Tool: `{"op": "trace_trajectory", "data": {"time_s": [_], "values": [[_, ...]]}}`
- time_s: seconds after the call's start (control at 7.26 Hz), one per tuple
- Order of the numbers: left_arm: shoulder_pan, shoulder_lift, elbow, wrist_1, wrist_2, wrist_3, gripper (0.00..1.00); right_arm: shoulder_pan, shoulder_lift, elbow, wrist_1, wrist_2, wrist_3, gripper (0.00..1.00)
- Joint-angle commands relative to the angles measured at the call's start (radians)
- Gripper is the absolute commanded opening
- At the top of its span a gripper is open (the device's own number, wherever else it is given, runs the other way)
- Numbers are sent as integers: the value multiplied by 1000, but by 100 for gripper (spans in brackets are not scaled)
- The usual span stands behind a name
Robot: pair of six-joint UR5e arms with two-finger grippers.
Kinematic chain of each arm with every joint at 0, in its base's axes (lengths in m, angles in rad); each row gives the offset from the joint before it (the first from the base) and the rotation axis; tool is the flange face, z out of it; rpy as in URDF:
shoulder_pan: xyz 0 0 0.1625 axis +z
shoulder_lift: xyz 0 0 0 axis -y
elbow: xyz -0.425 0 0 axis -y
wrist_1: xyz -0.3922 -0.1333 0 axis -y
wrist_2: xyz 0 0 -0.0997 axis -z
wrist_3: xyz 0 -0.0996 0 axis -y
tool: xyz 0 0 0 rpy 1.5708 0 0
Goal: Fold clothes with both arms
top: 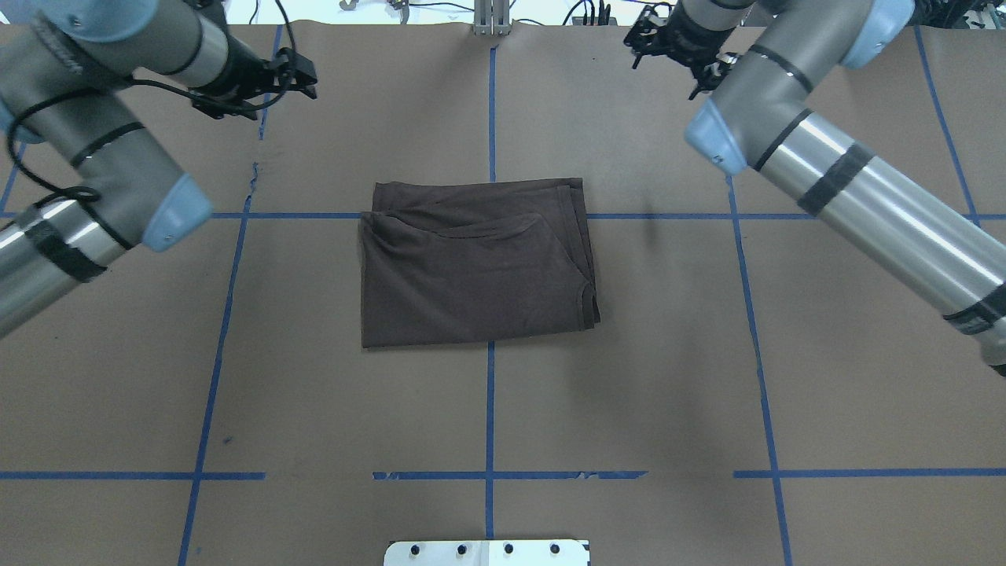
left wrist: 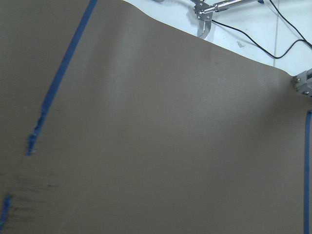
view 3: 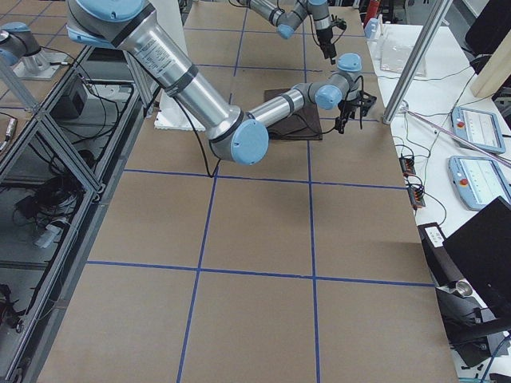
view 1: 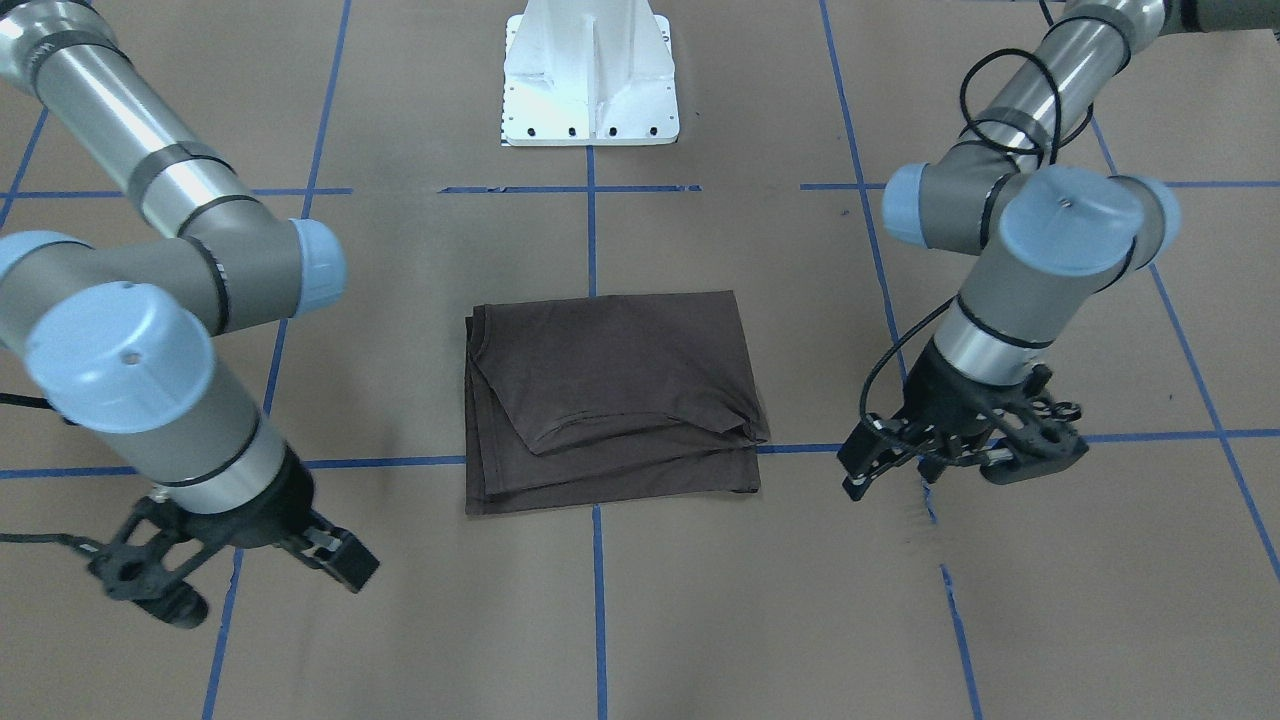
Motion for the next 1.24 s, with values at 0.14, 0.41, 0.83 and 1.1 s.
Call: {"op": "trace_trajectory", "data": {"time_s": [0.14,0.41,0.83,1.1], "values": [[-261,271,-342,383,-59,650,100,334,-387,200,-149,138,-883,100],[-420,337,-333,458,-160,1086,100,477,-542,247,-220,278,-1272,100],[-398,406,-196,304,-220,1104,100,519,-742,428,-222,295,-1355,100],[-399,454,-86,122,-223,1106,100,508,-748,443,-225,278,-1357,100]]}}
